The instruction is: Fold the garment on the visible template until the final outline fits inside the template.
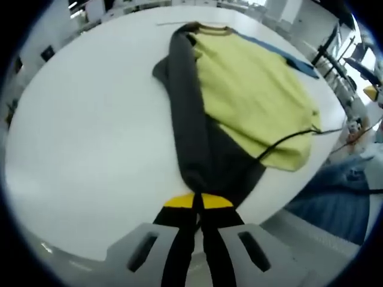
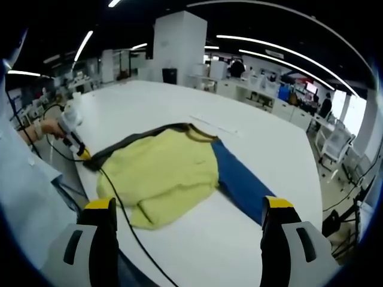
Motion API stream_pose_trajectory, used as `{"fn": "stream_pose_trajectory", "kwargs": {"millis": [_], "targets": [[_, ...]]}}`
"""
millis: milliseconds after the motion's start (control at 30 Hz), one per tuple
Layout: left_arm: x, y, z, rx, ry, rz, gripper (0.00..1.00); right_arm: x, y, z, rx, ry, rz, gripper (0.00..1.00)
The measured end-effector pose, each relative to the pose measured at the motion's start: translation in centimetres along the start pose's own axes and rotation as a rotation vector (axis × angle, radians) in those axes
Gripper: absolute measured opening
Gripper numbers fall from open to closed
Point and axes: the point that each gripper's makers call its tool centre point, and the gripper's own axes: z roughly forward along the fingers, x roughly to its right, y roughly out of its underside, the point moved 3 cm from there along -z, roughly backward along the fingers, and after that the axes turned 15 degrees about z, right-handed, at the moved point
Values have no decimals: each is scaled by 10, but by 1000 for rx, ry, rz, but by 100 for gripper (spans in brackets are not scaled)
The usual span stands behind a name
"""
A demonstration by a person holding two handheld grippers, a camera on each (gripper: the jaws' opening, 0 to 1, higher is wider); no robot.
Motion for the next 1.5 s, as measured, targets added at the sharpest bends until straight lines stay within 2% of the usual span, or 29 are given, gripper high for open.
{"fn": "stream_pose_trajectory", "kwargs": {"millis": [300,367,500,600,700,767,900,1033,1167,1500], "targets": [[-2,1,-5,32,-10,-42,0,7,2,0,-2,10,17,100],[-10,-2,-10,52,-50,-38,0,7,1,-1,1,9,15,100],[-23,-7,-20,88,-86,-56,0,8,-2,0,10,10,11,100],[-37,-16,-30,145,-119,-81,0,9,-3,2,14,11,13,100],[-53,-16,-38,123,-175,-45,0,10,-3,2,11,9,10,100],[-66,-17,-43,110,-227,16,0,12,-4,3,12,8,9,100],[-79,-20,-49,117,-233,-14,0,14,-6,4,16,7,7,100],[-92,-19,-54,78,-279,20,0,15,-9,5,21,3,1,100],[-100,-24,-60,97,-294,13,0,15,-10,5,25,0,0,100],[-121,-27,-62,86,-318,13,0,22,-10,0,28,22,3,100]]}}
